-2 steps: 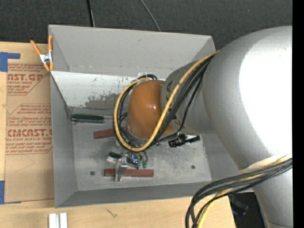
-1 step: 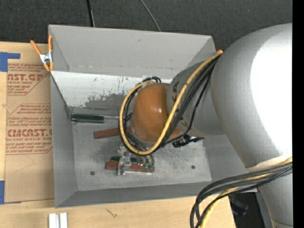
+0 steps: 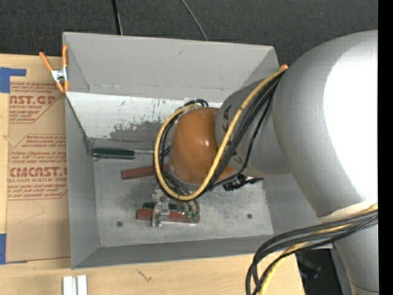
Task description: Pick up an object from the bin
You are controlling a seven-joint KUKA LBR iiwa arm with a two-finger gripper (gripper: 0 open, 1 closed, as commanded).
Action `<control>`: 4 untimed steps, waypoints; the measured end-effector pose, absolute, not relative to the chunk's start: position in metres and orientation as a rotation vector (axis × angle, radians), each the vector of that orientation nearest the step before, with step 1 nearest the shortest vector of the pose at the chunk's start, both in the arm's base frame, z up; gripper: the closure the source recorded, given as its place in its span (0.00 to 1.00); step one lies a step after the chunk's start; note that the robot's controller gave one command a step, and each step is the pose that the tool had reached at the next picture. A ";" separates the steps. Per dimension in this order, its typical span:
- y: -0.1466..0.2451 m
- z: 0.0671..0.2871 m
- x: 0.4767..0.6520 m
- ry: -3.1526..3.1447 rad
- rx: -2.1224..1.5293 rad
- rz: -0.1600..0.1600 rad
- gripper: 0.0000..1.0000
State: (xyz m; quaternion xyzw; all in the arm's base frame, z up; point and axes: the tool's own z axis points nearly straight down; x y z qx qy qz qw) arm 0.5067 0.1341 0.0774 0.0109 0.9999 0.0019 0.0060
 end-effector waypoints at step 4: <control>0.134 0.142 0.504 3.141 0.033 0.002 1.00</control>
Offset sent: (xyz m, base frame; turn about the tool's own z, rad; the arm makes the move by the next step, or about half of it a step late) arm -0.0001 -0.0001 0.0897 0.0000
